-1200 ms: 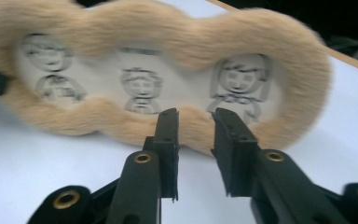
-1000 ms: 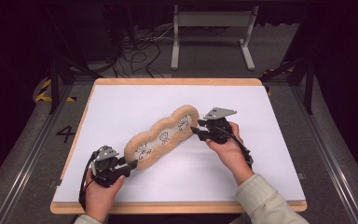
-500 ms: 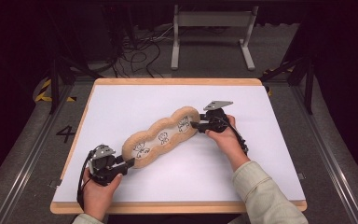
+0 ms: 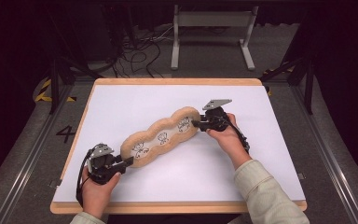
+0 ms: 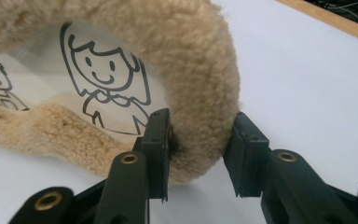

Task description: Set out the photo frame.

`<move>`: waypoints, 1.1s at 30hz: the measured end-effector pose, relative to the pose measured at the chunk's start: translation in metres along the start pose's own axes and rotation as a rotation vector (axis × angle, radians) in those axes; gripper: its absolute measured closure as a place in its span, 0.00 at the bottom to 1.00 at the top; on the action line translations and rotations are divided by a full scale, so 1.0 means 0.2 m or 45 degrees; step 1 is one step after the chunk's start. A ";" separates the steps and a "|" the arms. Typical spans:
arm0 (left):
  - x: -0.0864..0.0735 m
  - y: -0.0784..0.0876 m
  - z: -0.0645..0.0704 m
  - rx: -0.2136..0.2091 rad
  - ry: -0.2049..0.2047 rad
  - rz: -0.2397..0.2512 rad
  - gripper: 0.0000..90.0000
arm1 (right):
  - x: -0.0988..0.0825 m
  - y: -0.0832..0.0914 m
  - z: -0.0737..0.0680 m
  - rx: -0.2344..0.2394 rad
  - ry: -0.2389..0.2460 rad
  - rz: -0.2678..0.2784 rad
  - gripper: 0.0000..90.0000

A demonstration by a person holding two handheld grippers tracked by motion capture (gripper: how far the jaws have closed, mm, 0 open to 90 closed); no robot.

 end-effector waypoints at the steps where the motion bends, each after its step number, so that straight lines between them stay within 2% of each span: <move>1: 0.00 0.01 -0.01 0.014 -0.006 0.003 0.72 | 0.00 0.01 -0.01 -0.004 0.003 0.005 0.71; 5: 0.03 0.03 -0.04 0.028 0.021 0.026 0.72 | 0.01 0.08 -0.05 -0.035 0.040 0.010 0.71; 10: 0.07 0.03 -0.07 -0.002 0.030 0.057 0.73 | 0.00 0.16 -0.08 -0.078 0.045 0.017 0.71; 12: 0.10 0.04 -0.07 -0.008 0.022 0.072 0.73 | -0.01 0.20 -0.10 -0.088 0.027 0.053 0.71; 18: 0.17 0.04 -0.07 -0.014 -0.004 0.109 0.73 | -0.09 0.27 -0.11 -0.084 -0.050 0.073 0.70; 21: 0.20 0.03 -0.06 -0.028 -0.014 0.119 0.72 | -0.12 0.32 -0.12 -0.104 -0.073 0.081 0.70; 27: 0.26 0.01 -0.04 -0.067 -0.039 0.139 0.71 | -0.18 0.39 -0.13 -0.123 -0.134 0.111 0.70; 33: 0.31 -0.04 -0.02 -0.111 -0.054 0.151 0.68 | -0.24 0.46 -0.15 -0.149 -0.163 0.125 0.70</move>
Point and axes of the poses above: each handheld gripper's, and its own axes: y roughly backward along the jaws, x roughly out of its top, z roughly to its right, the point moved 8 cm from there along -y, roughly forward along the jaws, and after that the axes turned 9 degrees about -z, right-handed, at the moved point
